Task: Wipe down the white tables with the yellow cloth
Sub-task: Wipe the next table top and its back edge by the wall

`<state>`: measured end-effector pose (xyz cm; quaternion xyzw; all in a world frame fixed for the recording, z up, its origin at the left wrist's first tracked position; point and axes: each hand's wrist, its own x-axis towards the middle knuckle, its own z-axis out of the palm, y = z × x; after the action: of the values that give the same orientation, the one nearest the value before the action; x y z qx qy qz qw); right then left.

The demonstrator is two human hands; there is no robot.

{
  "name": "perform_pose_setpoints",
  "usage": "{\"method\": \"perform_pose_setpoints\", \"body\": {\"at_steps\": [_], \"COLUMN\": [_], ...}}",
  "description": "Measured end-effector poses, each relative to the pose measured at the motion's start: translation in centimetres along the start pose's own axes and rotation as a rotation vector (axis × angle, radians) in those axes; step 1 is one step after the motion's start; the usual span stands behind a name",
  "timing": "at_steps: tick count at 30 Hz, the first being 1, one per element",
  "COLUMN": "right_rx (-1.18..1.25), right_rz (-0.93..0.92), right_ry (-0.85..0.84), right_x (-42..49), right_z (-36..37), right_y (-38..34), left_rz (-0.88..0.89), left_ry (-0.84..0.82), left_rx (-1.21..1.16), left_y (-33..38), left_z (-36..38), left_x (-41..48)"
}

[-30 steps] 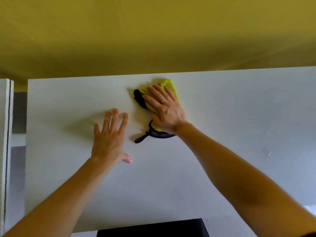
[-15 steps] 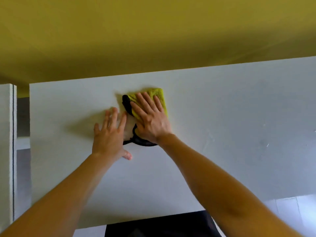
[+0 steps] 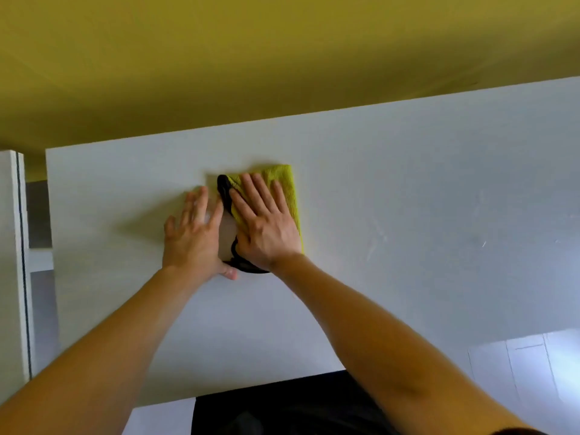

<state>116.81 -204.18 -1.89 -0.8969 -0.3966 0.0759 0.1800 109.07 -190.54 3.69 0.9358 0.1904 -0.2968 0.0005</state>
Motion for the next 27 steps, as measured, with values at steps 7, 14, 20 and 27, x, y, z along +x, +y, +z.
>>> {"method": "perform_pose_setpoints", "body": {"at_steps": [7,14,20,27], "right_rx": [-0.084,-0.065,-0.051,-0.179], "right_rz": [0.241,0.492,0.077,0.622], "right_ry": [0.165,0.259,0.023,0.199], "right_x": [-1.3,-2.0,-6.2,-9.6], "right_z": [-4.8,-2.9,-0.7,-6.6], "right_y": [16.8,10.2,3.2,18.0], "left_rz": [-0.008,0.012,0.041,0.094], "left_ry": [-0.019,-0.002,0.011,0.003], "left_rx": [-0.007,-0.013,0.01,0.018], "left_y": [0.1,-0.3,-0.4,-0.6], "left_z": [0.0,0.3,-0.1,-0.1], "left_x": [0.2,0.0,-0.1,-0.3]}}
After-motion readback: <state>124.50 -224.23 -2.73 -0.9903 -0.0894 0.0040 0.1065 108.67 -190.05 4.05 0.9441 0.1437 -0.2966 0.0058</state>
